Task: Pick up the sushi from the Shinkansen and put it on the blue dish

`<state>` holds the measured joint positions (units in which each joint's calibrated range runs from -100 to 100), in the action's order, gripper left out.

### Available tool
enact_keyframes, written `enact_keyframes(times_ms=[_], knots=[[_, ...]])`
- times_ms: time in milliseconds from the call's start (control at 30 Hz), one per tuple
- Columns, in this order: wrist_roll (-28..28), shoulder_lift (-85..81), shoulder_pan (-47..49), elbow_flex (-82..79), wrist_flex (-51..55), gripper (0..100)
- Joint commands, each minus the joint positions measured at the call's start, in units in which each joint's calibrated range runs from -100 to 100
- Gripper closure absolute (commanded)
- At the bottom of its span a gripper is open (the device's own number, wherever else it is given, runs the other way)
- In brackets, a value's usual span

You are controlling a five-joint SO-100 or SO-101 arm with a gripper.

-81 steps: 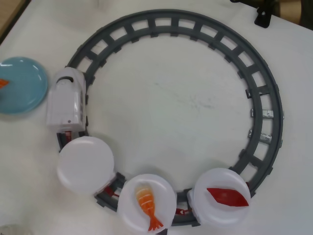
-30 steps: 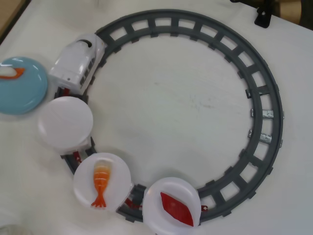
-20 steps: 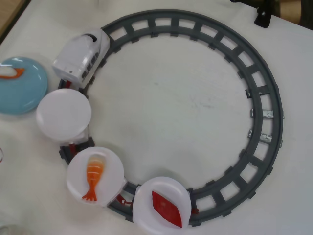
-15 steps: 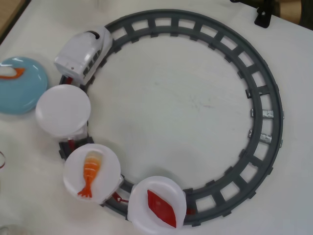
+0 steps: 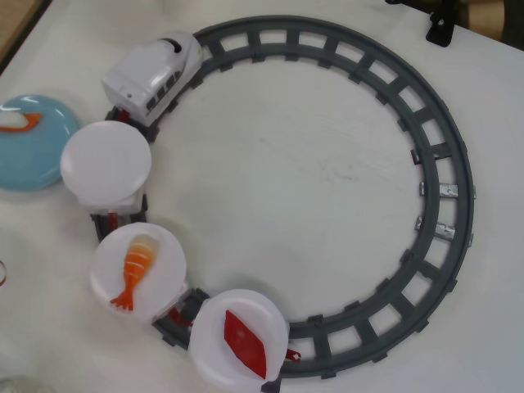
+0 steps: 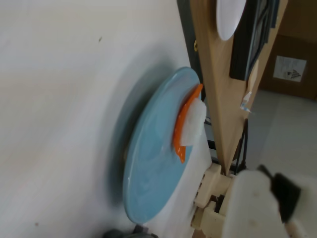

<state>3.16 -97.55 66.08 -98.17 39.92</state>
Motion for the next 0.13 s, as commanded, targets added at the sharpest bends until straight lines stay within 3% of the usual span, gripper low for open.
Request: enact_keyframes(times_ms=[0,100], knots=[[0.03,-0.46,0.03,-0.93,0.21,97],[0.03,-0.46,0.03,-0.93,0.21,97]])
